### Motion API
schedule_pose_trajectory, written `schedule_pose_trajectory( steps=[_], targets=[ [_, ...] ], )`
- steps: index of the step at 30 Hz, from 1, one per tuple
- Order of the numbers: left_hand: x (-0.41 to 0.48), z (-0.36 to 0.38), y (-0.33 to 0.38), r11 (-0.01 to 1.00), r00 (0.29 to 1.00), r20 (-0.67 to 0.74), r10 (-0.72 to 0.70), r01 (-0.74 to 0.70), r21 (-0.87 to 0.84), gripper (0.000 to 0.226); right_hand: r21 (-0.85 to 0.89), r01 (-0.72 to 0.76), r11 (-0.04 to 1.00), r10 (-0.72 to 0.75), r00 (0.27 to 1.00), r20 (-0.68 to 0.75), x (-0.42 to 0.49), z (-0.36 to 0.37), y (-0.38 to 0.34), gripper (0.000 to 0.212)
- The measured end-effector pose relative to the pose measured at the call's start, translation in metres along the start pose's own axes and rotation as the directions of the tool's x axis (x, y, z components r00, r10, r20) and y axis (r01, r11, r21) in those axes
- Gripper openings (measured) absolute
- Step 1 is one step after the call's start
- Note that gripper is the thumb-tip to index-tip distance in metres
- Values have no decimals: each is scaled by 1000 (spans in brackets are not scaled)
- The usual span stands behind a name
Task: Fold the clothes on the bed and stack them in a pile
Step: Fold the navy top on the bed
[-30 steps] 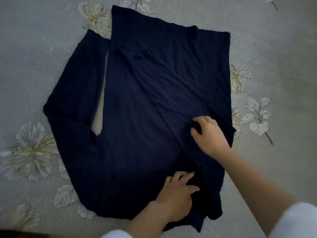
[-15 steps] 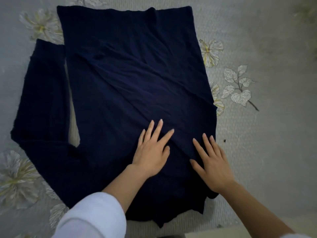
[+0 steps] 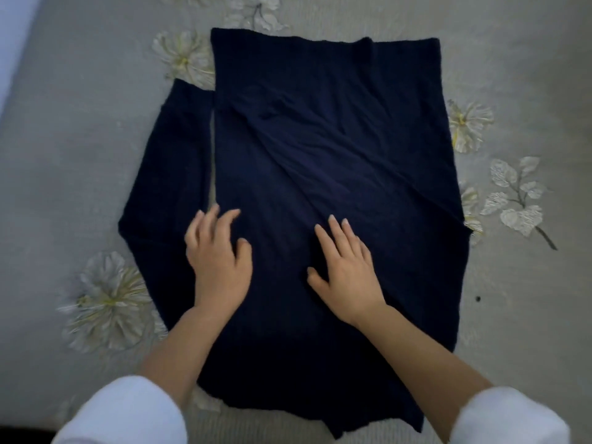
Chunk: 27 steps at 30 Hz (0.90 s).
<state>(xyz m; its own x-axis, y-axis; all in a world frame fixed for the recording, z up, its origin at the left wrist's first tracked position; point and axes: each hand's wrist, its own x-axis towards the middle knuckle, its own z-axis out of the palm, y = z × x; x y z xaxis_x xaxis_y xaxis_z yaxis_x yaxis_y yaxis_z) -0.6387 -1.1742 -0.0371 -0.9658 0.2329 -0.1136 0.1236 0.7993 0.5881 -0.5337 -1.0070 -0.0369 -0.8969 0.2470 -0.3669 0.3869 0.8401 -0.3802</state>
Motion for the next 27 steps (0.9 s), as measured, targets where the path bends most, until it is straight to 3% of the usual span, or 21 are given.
schedule_pose_trajectory(
  steps=[3,5,9,11,12,13,15,16,17,18,19,20,21,24,27],
  targets=[
    [30,-33,-35,971,956,-173,-237,232,-49,41,-74,97,992,-92,993,69,29,11,-26,82],
    [48,-50,-60,915,892,-206,-401,382,-127,42,-82,66,994,-56,991,124,43,13,-31,90],
    [75,-72,-88,719,773,-29,-634,576,-388,46,-144,15,989,12,983,186,52,10,-33,95],
    [82,-76,-88,682,779,53,-624,577,-451,16,-172,6,985,28,980,198,54,7,-38,96],
    [85,-77,-82,700,799,55,-599,556,-449,4,-185,0,983,38,979,202,56,5,-41,96],
    [87,-77,-74,757,836,12,-549,504,-416,6,-193,-6,981,47,978,205,58,2,-43,97],
    [84,-75,-54,920,943,-120,-310,265,-289,9,-198,-11,980,52,977,204,60,-2,-45,97],
    [79,-74,-43,971,987,-106,-120,95,-218,16,-201,-7,980,49,978,203,60,-3,-45,97],
    [74,-70,-37,987,997,5,77,-75,-145,22,-202,-5,979,47,978,201,59,-3,-44,98],
    [67,-63,-33,978,962,183,204,-191,-87,27,-201,-5,980,45,979,198,58,-2,-43,98],
    [60,-58,-32,970,903,358,238,-236,-52,30,-199,-4,980,44,980,195,57,-1,-42,98],
    [58,-53,-34,976,863,458,212,-212,-52,29,-197,-4,980,43,980,193,57,0,-41,98],
    [59,-51,-37,986,869,467,164,-126,-112,24,-196,-2,981,41,980,194,56,1,-41,98],
    [80,-48,-45,911,965,221,-144,217,-352,13,-201,3,980,38,979,201,58,3,-39,97],
    [103,-39,-46,865,925,189,-329,376,-333,16,-201,4,980,39,977,210,58,4,-39,97]
  ],
)
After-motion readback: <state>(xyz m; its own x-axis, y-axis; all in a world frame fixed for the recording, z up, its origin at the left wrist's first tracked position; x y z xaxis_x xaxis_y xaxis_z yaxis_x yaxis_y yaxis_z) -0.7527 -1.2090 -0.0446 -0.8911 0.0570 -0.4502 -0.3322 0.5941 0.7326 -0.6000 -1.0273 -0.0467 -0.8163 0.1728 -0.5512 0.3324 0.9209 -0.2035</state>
